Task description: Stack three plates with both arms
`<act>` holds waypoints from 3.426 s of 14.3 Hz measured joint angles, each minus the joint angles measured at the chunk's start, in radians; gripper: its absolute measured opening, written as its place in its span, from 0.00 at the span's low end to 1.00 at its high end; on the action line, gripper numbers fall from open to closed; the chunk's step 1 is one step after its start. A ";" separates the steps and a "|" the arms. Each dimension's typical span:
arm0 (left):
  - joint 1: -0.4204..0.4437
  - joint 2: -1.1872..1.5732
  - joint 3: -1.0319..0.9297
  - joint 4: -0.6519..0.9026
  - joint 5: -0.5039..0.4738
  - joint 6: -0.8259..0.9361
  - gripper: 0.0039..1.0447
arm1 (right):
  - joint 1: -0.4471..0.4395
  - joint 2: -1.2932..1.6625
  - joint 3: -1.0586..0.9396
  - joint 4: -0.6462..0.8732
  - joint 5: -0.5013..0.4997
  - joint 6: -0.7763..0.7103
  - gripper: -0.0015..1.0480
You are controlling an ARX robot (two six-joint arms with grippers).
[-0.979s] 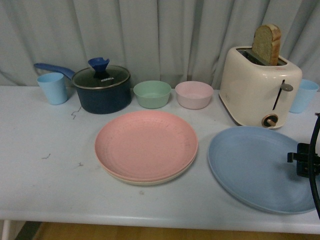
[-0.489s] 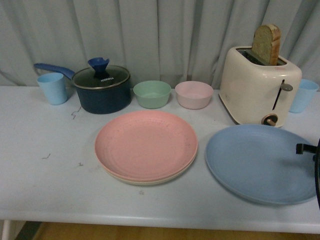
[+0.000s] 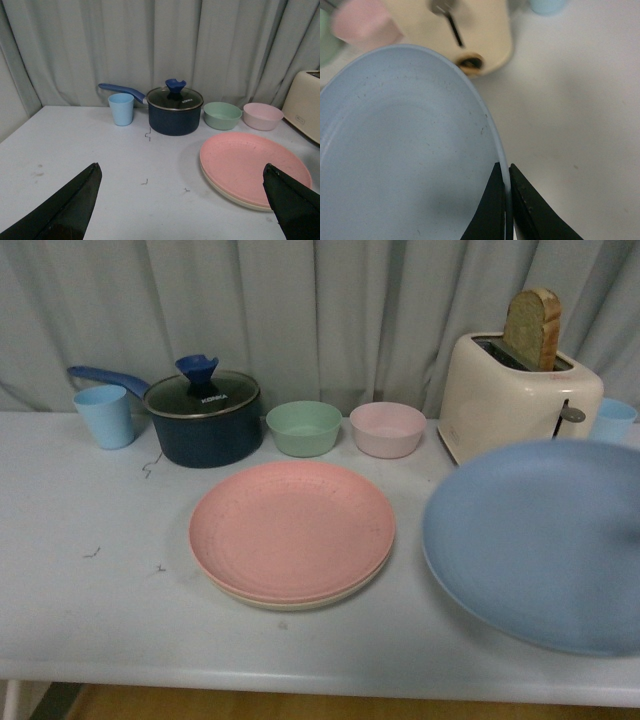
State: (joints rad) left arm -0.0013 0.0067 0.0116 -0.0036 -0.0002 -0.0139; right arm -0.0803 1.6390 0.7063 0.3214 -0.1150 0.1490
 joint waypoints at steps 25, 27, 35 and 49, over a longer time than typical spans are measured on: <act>0.000 0.000 0.000 0.000 0.000 0.000 0.94 | 0.388 0.417 0.536 -0.146 -0.014 0.322 0.92; 0.000 0.000 0.000 0.000 0.000 0.000 0.94 | 0.317 0.241 0.463 -0.117 -0.061 0.315 0.93; 0.000 0.000 0.000 0.000 0.000 0.000 0.94 | 0.082 -0.627 -0.392 0.316 0.114 -0.132 0.16; 0.000 0.000 0.000 0.000 0.000 0.000 0.94 | 0.080 -1.173 -0.695 0.123 0.115 -0.143 0.02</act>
State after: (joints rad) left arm -0.0010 0.0067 0.0116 -0.0032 -0.0002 -0.0139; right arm -0.0002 0.4664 0.0109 0.4446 0.0002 0.0059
